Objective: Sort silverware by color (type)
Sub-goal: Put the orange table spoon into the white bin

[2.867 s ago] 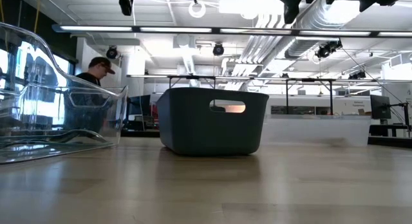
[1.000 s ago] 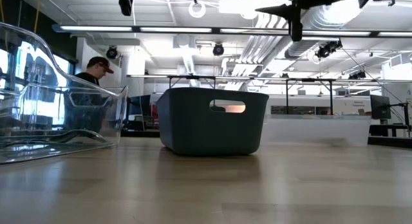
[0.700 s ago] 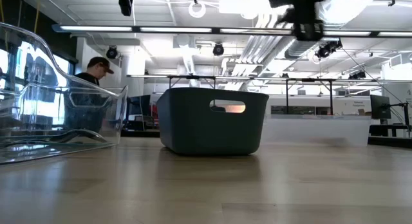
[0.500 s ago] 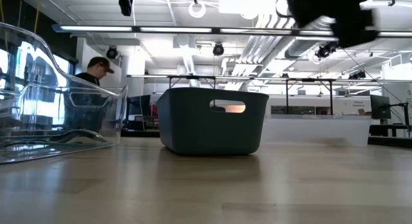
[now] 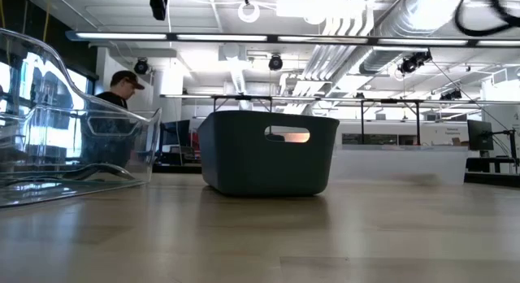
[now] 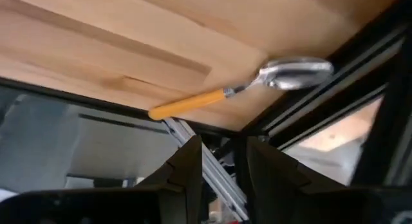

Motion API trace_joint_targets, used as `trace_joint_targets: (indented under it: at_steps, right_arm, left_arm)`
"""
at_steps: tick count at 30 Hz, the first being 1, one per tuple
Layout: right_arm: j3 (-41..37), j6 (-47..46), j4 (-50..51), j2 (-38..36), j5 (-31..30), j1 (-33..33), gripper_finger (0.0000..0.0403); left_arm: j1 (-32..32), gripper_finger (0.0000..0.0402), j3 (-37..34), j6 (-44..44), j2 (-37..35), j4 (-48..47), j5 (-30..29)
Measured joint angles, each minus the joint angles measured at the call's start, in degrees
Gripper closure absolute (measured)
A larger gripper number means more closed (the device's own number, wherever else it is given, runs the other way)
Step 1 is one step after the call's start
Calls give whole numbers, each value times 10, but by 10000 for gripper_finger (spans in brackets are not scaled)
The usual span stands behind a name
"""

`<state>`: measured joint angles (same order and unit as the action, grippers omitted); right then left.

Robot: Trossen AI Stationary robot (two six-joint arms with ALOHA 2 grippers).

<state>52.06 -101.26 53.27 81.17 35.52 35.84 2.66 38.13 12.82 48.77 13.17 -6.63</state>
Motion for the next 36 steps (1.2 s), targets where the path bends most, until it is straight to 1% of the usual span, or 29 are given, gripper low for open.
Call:
trace_joint_targets:
  at_steps: [3,7,9,11,14,18,22,24,27,29,32,36]
  right_arm:
    - [-35,-81,-76,0,5,31,295]
    - [-91,-173,-242,0,-6,67,295]
    - [-118,-228,-299,0,-7,85,295]
    - [-138,-273,-343,0,-7,101,295]
    - [-151,-298,-359,0,-6,123,295]
    - [-155,-293,-356,0,-7,141,295]
    - [-155,-282,-357,0,-14,142,295]
    - [-155,-264,-356,4,-23,142,295]
    - [-155,-225,-358,24,-15,142,295]
    - [-155,-182,-368,43,-4,142,295]
    - [-154,-124,-379,74,30,137,295]
    - [-154,-84,-404,109,86,133,295]
  left_arm:
    - [0,402,0,-1,0,0,0]
    - [0,401,0,-13,0,0,0]
    - [0,401,0,-15,0,0,0]
    - [0,402,0,-15,0,0,0]
    - [0,401,0,-15,0,0,0]
    - [0,401,0,-24,0,0,0]
    - [0,402,0,-35,0,0,-1]
    - [0,401,0,-35,0,0,-5]
    - [0,402,0,-35,0,0,-5]
    - [0,401,0,-35,0,0,-6]
    - [0,402,0,-35,0,0,-7]
    - [0,401,0,-34,0,0,-7]
